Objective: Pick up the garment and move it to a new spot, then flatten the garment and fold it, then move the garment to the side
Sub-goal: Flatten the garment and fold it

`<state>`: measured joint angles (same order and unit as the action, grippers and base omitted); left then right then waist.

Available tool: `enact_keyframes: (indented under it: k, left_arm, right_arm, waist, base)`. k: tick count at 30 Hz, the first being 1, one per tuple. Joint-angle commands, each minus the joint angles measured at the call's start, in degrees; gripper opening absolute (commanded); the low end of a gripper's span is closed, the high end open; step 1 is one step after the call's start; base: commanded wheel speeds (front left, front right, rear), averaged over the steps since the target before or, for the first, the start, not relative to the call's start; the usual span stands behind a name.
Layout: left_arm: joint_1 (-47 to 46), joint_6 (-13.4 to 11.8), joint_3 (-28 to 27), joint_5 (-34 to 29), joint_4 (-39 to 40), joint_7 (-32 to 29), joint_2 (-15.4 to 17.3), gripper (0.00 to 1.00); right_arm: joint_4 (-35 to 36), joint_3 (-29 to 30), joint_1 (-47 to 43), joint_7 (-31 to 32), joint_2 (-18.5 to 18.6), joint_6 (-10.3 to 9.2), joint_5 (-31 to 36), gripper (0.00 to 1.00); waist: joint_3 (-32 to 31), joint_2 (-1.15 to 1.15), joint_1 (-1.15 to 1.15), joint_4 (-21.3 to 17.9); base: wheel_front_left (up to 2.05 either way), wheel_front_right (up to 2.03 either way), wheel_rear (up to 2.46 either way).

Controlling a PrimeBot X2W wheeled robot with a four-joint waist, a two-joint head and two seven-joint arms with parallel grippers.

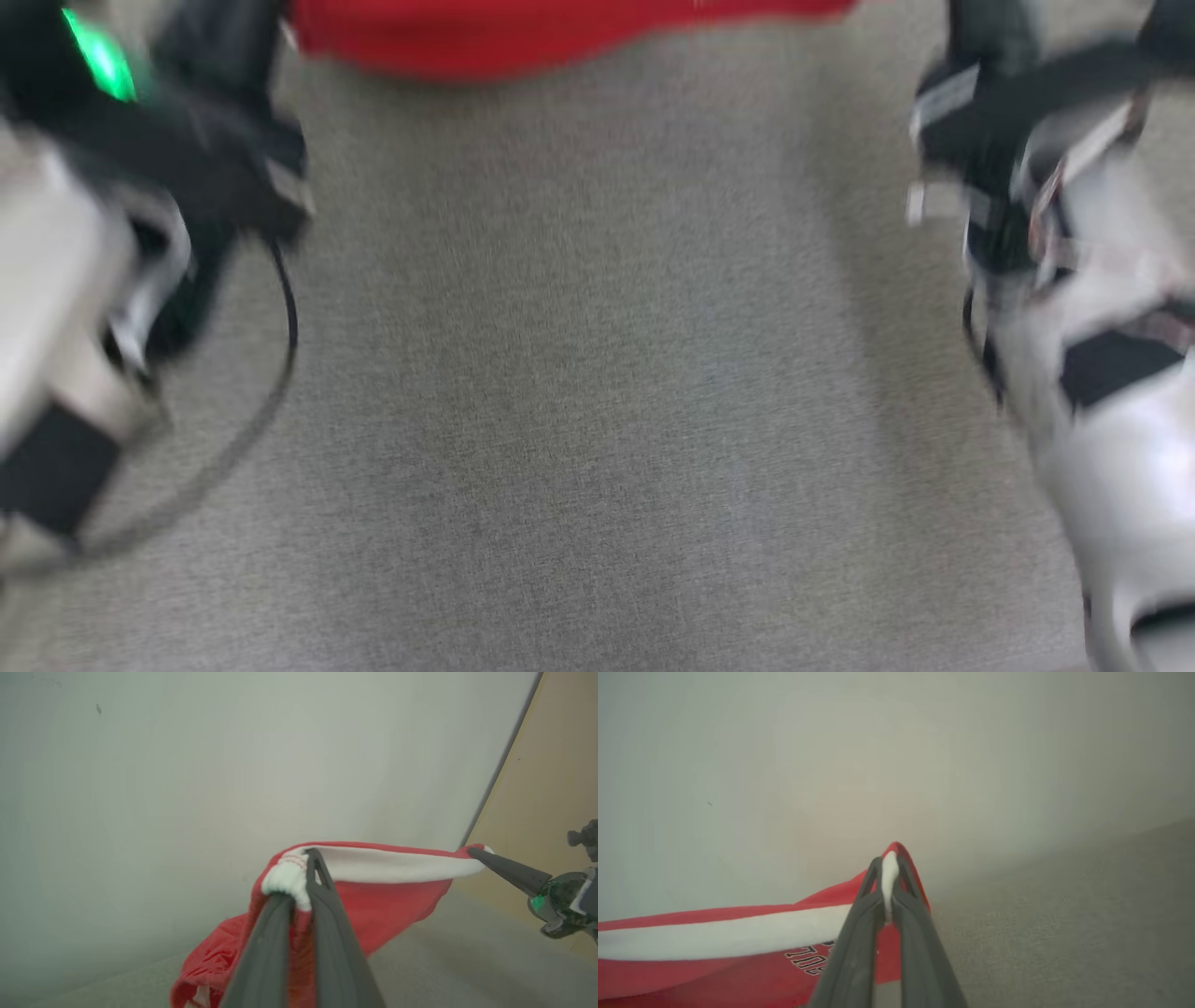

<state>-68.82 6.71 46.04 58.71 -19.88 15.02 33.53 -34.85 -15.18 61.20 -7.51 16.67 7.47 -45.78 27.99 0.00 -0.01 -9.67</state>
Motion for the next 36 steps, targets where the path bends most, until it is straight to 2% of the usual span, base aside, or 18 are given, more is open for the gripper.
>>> enact_keyframes:
  k: [1,2,8,12,15,18,22,25,31,36]
  left_arm:
    - [6.2,-1.1,-2.5,-2.7,3.5,0.2,0.3,0.0]
    - [13.8,-1.8,-3.9,-5.0,6.8,0.2,0.0,0.0]
    - [31.6,-3.9,-8.3,-9.9,14.9,0.2,-2.4,0.0]
    - [41.8,-2.7,-9.0,-12.8,15.5,0.2,-3.9,0.0]
    - [46.8,-1.7,-9.5,-14.6,14.4,0.2,-5.7,0.0]
    - [49.5,-1.2,-9.5,-16.6,13.4,0.2,-6.1,0.0]
    - [54.9,-0.3,-11.4,-18.9,12.6,0.2,-8.7,0.0]
    - [58.8,0.2,-13.1,-21.0,12.3,0.2,-9.4,0.0]
    - [66.0,0.8,-15.1,-24.1,12.0,0.2,-11.2,0.0]
    - [68.3,0.7,-14.1,-25.6,12.6,0.2,-12.4,0.0]
  right_arm:
    - [3.3,-0.8,-6.1,0.4,1.0,0.02,-1.2,0.0]
    - [7.0,-0.8,-12.4,0.4,1.9,0.02,-2.1,0.0]
    - [15.3,0.2,-29.9,1.7,3.1,0.02,-1.8,0.0]
    - [18.7,2.7,-39.5,2.6,2.2,0.02,-1.3,0.0]
    - [20.3,5.1,-45.2,3.3,1.5,0.02,-0.6,0.0]
    - [21.1,6.4,-48.6,3.9,0.8,0.02,0.2,0.0]
    - [22.5,9.0,-55.1,5.0,-0.9,0.02,1.4,0.0]
    - [23.7,10.7,-59.4,5.9,-2.2,0.03,2.1,0.0]
    - [26.4,14.6,-68.2,8.0,-5.3,0.02,2.8,0.0]
    - [30.4,17.9,-72.8,9.8,-8.2,0.02,3.8,0.0]
  waist:
    - [-5.3,0.0,0.01,0.2]
    - [-6.3,0.0,0.01,0.2]
    - [-8.3,0.0,0.01,0.3]
    - [-9.5,0.0,0.01,0.4]
    - [-10.6,0.0,0.01,0.6]
    - [-11.3,0.0,0.01,0.6]
    - [-12.9,0.0,0.01,0.8]
    - [-14.2,0.0,0.01,0.8]
    - [-17.4,0.0,0.01,2.0]
    - [-18.9,0.0,0.01,3.4]
  base:
    - [0.0,0.0,0.0]
    - [0.0,0.0,0.0]
    - [0.0,0.0,0.0]
    - [0.0,0.0,0.0]
    - [0.0,0.0,0.0]
    - [0.0,0.0,0.0]
    - [0.0,0.0,0.0]
    - [0.0,0.0,0.0]
    - [0.0,0.0,0.0]
    - [0.0,0.0,0.0]
